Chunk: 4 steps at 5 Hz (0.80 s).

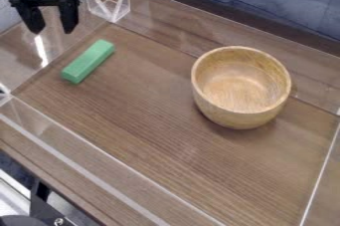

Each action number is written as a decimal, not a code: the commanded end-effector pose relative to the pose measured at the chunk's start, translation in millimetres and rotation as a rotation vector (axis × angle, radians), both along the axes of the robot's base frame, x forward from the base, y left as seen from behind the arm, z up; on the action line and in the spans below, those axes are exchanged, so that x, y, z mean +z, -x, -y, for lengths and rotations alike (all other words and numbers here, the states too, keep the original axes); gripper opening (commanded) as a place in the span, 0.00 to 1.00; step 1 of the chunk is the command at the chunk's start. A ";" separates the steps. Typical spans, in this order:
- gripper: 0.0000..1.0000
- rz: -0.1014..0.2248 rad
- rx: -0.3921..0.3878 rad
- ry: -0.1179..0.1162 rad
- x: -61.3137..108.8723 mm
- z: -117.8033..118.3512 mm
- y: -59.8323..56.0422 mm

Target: Move green stick from inside the wooden bowl to the table next to it

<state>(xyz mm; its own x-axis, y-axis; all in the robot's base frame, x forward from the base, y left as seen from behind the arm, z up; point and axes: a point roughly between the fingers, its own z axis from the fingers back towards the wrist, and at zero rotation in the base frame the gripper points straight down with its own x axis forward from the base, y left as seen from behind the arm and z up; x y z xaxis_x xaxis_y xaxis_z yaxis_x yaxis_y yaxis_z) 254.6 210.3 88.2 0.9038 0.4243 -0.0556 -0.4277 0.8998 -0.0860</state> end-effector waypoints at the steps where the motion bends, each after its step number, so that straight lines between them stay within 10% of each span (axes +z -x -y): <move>1: 1.00 0.024 0.047 -0.044 12.0 -2.5 5.1; 3: 1.00 0.012 0.134 -0.053 3.7 -2.5 6.1; 4: 1.00 0.012 0.043 -0.054 13.4 -2.1 5.9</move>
<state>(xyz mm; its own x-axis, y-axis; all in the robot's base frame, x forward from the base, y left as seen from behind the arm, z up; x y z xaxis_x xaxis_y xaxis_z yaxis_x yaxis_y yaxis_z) 242.9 206.2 76.8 0.8786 0.4665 -0.1020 -0.4739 0.8781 -0.0660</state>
